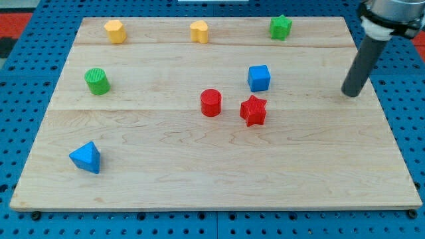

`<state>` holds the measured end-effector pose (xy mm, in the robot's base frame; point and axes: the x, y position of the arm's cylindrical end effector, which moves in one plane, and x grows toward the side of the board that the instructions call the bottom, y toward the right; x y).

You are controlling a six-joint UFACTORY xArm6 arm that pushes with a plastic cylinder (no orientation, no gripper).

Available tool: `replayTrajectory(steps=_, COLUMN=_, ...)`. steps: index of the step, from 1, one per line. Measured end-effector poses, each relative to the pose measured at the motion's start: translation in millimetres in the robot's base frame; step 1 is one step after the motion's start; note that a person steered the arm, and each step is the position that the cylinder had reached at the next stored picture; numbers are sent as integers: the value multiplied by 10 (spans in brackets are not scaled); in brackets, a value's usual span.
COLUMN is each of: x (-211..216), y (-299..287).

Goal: Move the blue cube towards the red circle

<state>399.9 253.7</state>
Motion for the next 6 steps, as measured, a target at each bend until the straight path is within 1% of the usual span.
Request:
replayTrajectory(steps=1, x=-395, y=-24)
replayTrajectory(steps=2, x=-531, y=-831)
replayTrajectory(steps=3, x=-512, y=-1623)
replayTrajectory(steps=4, x=-417, y=-1611)
replayTrajectory(steps=5, x=-406, y=-1316)
replayTrajectory(steps=6, x=-386, y=-1517)
